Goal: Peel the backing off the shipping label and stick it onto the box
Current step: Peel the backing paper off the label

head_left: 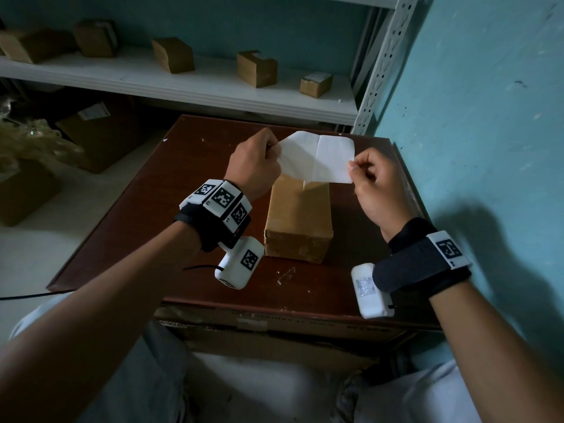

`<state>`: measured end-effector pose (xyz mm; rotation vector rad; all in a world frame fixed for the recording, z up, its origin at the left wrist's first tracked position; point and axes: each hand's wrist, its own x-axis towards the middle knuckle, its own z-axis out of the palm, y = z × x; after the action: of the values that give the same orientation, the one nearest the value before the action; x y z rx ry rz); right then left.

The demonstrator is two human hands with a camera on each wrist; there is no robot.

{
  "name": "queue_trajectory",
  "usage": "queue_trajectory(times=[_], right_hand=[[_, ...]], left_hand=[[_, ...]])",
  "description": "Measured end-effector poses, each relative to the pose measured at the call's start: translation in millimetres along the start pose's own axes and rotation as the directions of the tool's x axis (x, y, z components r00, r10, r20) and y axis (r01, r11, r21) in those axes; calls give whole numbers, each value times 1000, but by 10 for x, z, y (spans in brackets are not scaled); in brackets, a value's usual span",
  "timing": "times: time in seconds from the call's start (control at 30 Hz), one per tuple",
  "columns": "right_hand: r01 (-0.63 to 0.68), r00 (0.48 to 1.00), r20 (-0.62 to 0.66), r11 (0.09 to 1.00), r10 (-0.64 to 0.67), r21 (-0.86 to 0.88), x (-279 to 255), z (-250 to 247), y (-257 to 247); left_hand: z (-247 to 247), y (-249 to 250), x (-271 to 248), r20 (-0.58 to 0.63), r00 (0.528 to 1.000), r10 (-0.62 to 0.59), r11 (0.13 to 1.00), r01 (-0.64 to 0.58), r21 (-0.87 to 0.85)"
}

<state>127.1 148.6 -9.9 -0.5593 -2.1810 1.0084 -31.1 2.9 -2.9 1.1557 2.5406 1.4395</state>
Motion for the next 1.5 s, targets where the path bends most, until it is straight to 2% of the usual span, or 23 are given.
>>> queue_trajectory(times=[0.7,1.5], right_hand=[[-5,1000,-11,1000,5,-10,-3,-20,-17],[-19,1000,-11,1000,18,-11,-15,-44,-45]], left_hand=[[-13,-44,23,-15,999,29,1000,-29,5],[-44,-34,16,-15,1000,6,1000,-6,-8]])
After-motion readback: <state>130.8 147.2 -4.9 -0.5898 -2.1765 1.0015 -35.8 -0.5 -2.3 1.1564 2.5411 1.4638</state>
